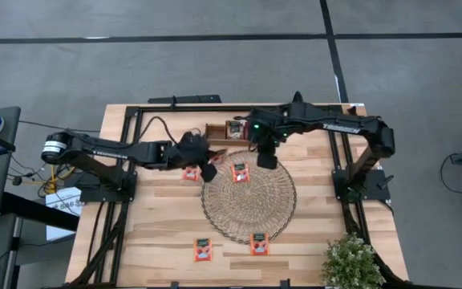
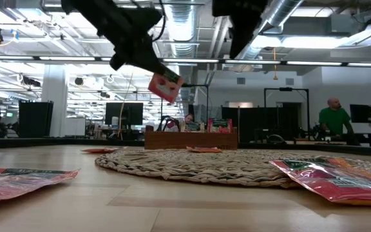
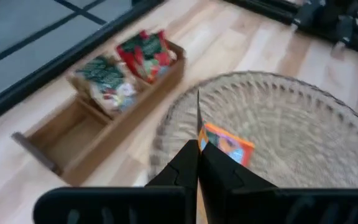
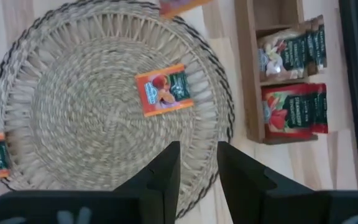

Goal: Pick & Place Tea
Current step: Put the orange tea bag into the left section of the brown wooden organizer

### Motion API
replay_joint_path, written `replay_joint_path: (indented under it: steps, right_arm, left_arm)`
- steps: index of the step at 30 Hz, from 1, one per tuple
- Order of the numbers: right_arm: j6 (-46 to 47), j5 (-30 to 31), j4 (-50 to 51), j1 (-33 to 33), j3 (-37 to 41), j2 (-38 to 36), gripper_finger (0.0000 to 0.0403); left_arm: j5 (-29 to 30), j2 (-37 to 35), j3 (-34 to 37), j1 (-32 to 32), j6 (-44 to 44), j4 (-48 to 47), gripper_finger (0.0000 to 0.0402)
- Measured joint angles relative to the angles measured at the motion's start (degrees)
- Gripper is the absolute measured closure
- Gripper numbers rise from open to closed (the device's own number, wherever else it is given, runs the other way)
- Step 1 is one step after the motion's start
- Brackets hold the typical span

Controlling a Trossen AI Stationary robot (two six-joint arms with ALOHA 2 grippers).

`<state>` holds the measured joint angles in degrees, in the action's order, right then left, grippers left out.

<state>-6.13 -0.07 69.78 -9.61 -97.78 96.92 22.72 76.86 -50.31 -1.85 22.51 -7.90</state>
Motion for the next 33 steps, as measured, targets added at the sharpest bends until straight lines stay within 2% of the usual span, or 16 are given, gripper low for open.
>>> replay_joint_path:
  steps: [6,11,16,22,29,33]
  right_arm:
    - [0.2,-1.8,-11.2,-0.4,14.6,-10.0,0.0306]
    - [5.0,-5.8,-24.0,-1.5,29.8,-20.4,0.0306]
    - [11.1,-6.5,-34.8,-1.7,40.8,-29.9,0.0306]
    - [13.3,-6.5,-41.3,-1.3,46.8,-37.7,0.0306]
    - [17.6,-6.0,-47.6,-2.7,53.2,-43.8,0.0306]
    - [21.2,-6.0,-49.5,-3.7,55.6,-46.8,0.0306]
  left_arm:
    - [-8.7,-0.8,4.4,-8.4,-4.4,12.0,0.0401]
    - [-14.7,0.0,4.5,-17.2,-9.8,16.5,0.0401]
    - [-23.2,1.3,4.5,-26.4,-11.3,20.3,0.0401]
    - [-34.1,6.2,4.5,-32.6,-11.5,25.1,0.0401]
    - [-37.6,12.5,4.5,-34.4,-12.9,28.1,0.0401]
    - [-39.5,13.6,4.5,-36.1,-14.3,28.4,0.0401]
